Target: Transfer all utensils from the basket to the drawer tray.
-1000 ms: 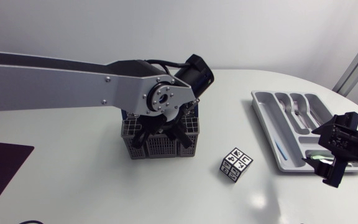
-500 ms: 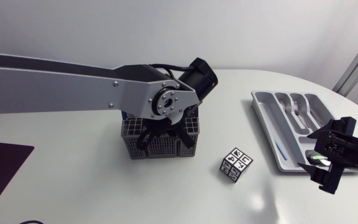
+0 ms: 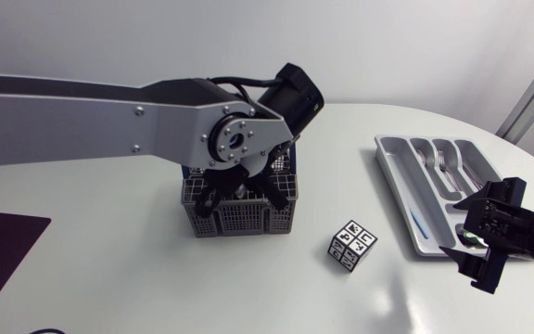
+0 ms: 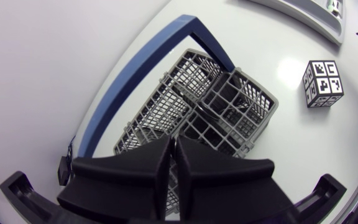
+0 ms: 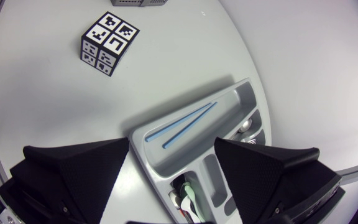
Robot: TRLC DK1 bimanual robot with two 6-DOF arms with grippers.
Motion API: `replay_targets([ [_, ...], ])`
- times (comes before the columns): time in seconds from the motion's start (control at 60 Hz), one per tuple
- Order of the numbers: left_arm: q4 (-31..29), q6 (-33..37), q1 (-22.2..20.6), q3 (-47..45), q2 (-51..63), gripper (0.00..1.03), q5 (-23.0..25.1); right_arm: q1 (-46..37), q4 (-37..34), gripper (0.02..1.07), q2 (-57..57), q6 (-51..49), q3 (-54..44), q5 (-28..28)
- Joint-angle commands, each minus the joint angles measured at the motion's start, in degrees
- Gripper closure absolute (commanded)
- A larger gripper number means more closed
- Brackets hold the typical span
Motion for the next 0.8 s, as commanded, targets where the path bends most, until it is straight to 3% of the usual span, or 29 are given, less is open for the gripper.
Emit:
replay_targets([
  [0.0, 0.8, 1.75, -1.37, -1.29, -3.19, 0.99, -2.13, 1.21, -0.32, 0.08, -0.6, 1.75, -1.53, 0.29],
  [0.4, -0.87, 6.67, -3.57, -1.73, -12.69, 0.99, -2.66, 6.75, -4.01, 0.08, -4.03, 8.6, 1.2, 0.29],
  [0.633, -4.65, 7.64, -3.74, -0.15, -17.34, 1.0, -2.57, 12.99, -10.25, 0.08, -6.32, 18.97, 7.88, -5.34],
  [0.783, -7.55, 5.0, -4.1, 1.43, -18.05, 0.99, 2.53, 18.53, -11.92, 0.08, -7.9, 28.82, 11.75, -8.85],
])
